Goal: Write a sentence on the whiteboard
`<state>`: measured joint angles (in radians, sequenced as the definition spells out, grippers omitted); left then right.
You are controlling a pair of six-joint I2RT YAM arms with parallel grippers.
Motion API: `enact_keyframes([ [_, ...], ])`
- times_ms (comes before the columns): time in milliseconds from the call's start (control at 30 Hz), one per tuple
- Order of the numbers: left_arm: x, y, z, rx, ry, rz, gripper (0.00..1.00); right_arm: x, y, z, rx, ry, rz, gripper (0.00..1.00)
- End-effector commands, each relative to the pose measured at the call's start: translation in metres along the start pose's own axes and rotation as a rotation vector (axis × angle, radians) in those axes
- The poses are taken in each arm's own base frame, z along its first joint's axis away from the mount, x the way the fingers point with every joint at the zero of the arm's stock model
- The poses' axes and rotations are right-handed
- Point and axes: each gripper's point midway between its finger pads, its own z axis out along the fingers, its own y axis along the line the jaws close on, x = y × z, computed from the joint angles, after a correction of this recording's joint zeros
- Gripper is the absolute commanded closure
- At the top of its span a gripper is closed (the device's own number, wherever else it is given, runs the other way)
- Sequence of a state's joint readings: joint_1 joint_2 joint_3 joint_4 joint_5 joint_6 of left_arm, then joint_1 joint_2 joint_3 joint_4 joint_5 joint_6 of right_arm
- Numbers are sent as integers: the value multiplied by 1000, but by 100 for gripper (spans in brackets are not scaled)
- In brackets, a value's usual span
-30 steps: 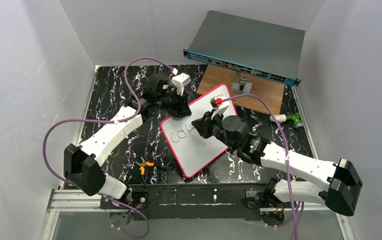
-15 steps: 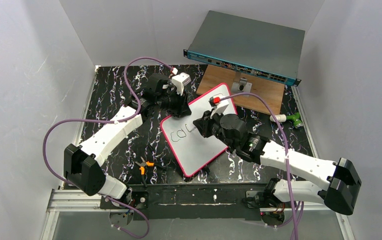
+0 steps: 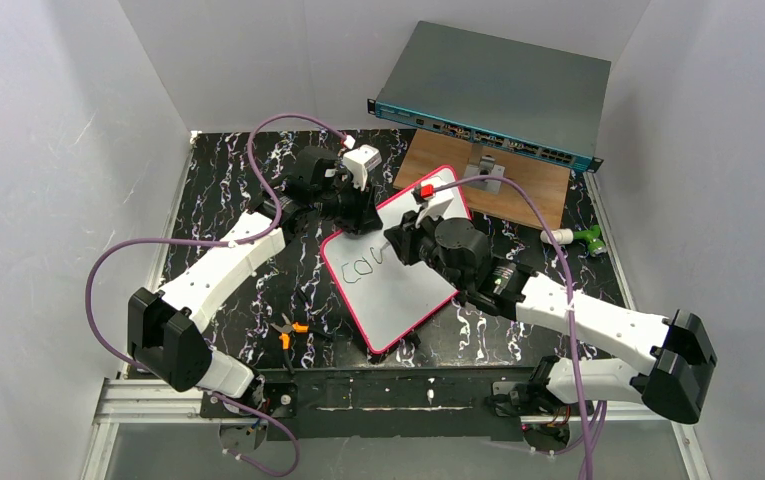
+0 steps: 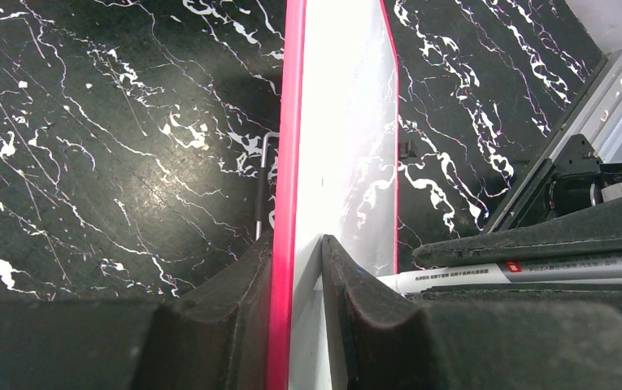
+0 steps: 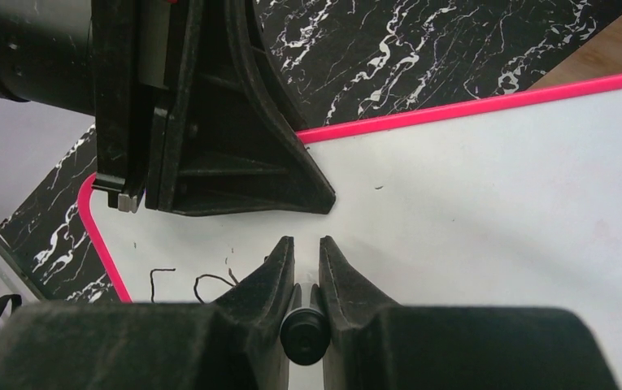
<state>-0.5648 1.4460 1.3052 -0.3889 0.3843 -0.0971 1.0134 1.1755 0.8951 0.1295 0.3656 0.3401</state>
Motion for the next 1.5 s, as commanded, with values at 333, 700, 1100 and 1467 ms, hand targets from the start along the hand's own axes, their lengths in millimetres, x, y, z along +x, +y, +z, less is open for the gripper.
enact_keyframes([
  [333, -29, -4, -19, -19, -100, 63, 100, -37, 3, 8, 8, -86, -14, 99],
  [700, -32, -5, -18, -14, -103, 57, 100, -17, 2, 7, -9, -37, -26, 99],
  [1100, -36, -5, -15, -12, -104, 53, 100, 18, -10, -4, 2, 37, -22, 99],
  [1467, -35, -4, -13, -13, -98, 53, 100, 9, -15, -13, 23, 21, -35, 99],
])
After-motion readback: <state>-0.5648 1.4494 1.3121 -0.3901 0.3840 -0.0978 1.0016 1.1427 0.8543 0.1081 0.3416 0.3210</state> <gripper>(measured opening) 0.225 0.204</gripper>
